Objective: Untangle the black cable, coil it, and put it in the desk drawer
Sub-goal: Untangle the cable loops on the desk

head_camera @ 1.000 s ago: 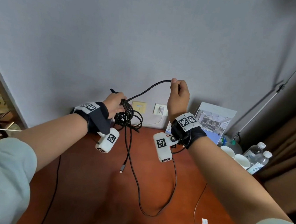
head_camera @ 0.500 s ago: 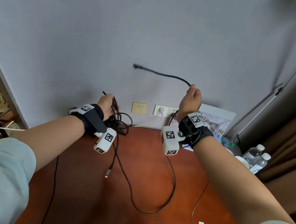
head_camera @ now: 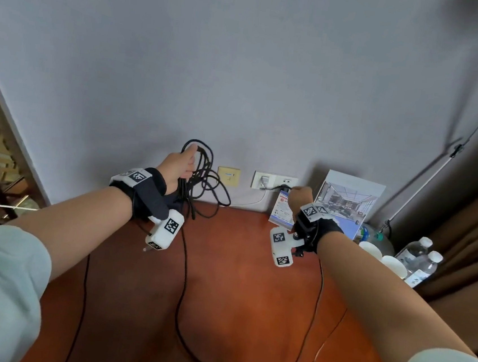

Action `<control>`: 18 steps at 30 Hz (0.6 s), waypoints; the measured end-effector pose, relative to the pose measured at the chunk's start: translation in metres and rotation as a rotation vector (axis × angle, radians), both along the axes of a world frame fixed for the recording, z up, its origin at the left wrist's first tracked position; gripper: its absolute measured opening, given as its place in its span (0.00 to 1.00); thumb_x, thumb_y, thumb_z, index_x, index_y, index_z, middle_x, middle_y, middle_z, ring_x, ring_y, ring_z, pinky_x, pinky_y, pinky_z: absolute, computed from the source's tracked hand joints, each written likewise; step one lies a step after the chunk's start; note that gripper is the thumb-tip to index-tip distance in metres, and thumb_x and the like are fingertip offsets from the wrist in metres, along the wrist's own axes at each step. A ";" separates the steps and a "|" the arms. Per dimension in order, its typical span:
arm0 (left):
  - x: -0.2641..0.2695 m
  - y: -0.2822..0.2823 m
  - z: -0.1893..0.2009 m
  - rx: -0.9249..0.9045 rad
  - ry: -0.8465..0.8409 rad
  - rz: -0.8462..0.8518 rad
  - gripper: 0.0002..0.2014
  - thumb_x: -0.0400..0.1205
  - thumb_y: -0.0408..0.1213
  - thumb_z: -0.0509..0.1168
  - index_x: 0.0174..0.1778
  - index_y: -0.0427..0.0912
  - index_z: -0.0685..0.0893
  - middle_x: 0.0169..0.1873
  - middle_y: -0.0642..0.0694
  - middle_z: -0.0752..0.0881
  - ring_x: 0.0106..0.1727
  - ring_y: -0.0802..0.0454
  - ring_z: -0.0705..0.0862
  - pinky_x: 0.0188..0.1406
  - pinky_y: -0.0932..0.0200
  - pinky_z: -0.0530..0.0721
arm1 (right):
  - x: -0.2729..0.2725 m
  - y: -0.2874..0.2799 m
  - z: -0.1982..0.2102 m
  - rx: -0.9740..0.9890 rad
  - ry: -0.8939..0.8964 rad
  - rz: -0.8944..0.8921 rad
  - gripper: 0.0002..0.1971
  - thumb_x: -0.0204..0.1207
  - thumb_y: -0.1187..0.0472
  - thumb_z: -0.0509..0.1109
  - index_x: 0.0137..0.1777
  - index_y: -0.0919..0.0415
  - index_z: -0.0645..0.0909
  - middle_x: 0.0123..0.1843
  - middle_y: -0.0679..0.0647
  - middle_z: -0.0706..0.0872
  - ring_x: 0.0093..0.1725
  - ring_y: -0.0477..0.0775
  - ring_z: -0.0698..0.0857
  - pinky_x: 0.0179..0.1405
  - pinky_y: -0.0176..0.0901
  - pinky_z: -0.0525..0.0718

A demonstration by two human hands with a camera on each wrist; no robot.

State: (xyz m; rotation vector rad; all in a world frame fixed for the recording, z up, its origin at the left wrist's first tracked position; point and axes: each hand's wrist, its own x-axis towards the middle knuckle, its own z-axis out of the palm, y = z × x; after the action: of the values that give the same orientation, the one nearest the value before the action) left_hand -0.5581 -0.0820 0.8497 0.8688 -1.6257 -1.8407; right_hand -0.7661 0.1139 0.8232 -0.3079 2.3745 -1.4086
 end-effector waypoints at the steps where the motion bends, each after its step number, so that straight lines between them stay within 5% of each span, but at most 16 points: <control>1: 0.001 0.002 0.003 -0.010 0.004 -0.017 0.22 0.85 0.53 0.60 0.27 0.50 0.64 0.21 0.55 0.61 0.17 0.61 0.60 0.15 0.69 0.59 | -0.002 -0.001 -0.007 0.063 0.015 0.061 0.18 0.84 0.65 0.57 0.68 0.73 0.77 0.68 0.69 0.80 0.44 0.41 0.80 0.33 0.28 0.68; 3: 0.003 0.005 0.006 -0.014 0.021 -0.035 0.24 0.83 0.55 0.61 0.26 0.51 0.61 0.19 0.57 0.59 0.19 0.60 0.57 0.18 0.66 0.55 | -0.004 0.000 -0.021 0.184 0.027 0.144 0.19 0.81 0.64 0.61 0.70 0.71 0.76 0.69 0.69 0.79 0.64 0.59 0.82 0.35 0.31 0.69; 6: 0.002 0.007 0.011 0.005 0.051 -0.056 0.25 0.82 0.58 0.60 0.26 0.51 0.59 0.19 0.56 0.57 0.19 0.58 0.55 0.23 0.61 0.54 | 0.009 0.005 -0.024 0.334 0.007 0.271 0.22 0.82 0.67 0.61 0.76 0.72 0.69 0.74 0.70 0.74 0.73 0.68 0.74 0.36 0.29 0.70; 9: -0.003 0.009 0.017 0.063 0.115 -0.067 0.27 0.84 0.58 0.57 0.22 0.51 0.60 0.16 0.56 0.59 0.18 0.59 0.55 0.23 0.61 0.53 | 0.018 0.007 -0.020 0.441 0.058 0.384 0.22 0.84 0.65 0.59 0.76 0.72 0.68 0.75 0.69 0.74 0.74 0.66 0.73 0.59 0.39 0.77; 11: -0.007 0.008 0.020 0.122 0.176 -0.072 0.29 0.85 0.57 0.55 0.18 0.52 0.61 0.14 0.56 0.59 0.18 0.59 0.53 0.22 0.61 0.53 | 0.023 0.006 -0.019 0.499 0.099 0.481 0.21 0.86 0.66 0.56 0.78 0.68 0.68 0.78 0.65 0.71 0.77 0.62 0.70 0.74 0.46 0.67; 15: -0.015 0.008 0.022 0.198 0.240 -0.043 0.29 0.83 0.60 0.57 0.18 0.51 0.60 0.18 0.54 0.58 0.16 0.57 0.56 0.24 0.61 0.56 | 0.055 -0.001 -0.006 0.454 -0.048 0.712 0.22 0.85 0.57 0.62 0.76 0.64 0.72 0.76 0.58 0.75 0.75 0.56 0.73 0.71 0.40 0.66; 18: -0.022 0.011 0.026 0.287 0.314 -0.042 0.29 0.84 0.59 0.56 0.20 0.50 0.60 0.17 0.54 0.58 0.15 0.57 0.57 0.25 0.60 0.54 | 0.070 -0.010 -0.010 0.444 -0.140 0.844 0.28 0.81 0.50 0.66 0.79 0.57 0.68 0.76 0.54 0.74 0.77 0.52 0.69 0.77 0.46 0.61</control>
State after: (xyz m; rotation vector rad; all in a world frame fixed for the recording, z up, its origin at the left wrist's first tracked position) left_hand -0.5796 -0.0712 0.8761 0.6214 -1.2157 -2.1500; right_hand -0.6960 0.1037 0.8136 -0.9070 1.9723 -0.4868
